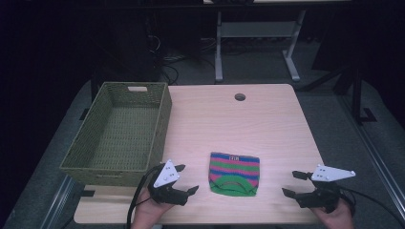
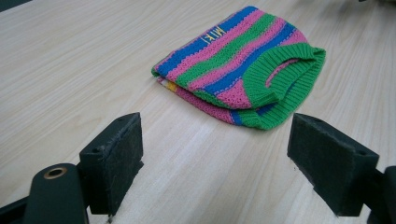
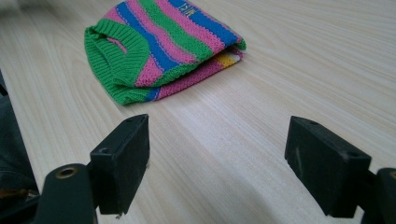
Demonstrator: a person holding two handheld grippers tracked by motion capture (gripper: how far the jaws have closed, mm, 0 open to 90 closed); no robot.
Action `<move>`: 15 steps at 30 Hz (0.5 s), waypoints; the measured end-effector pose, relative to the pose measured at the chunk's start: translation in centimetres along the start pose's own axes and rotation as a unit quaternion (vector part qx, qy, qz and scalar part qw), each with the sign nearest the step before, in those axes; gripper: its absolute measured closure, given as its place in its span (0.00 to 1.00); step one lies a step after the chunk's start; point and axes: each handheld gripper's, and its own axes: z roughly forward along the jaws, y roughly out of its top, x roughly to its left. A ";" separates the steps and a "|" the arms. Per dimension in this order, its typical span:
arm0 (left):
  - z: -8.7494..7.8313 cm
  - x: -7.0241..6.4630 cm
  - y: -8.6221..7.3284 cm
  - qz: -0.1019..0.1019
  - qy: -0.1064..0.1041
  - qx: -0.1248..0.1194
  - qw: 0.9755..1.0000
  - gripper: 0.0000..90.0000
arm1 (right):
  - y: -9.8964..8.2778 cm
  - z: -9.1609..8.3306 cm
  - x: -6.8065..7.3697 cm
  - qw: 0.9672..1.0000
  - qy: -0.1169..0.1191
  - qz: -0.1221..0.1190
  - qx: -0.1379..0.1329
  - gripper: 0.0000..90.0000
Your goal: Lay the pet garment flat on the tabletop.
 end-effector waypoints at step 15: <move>0.4 -0.8 1.2 0.027 -0.014 0.017 0.999 0.19 | 1.2 0.9 0.7 1.000 0.020 -0.012 0.001 0.23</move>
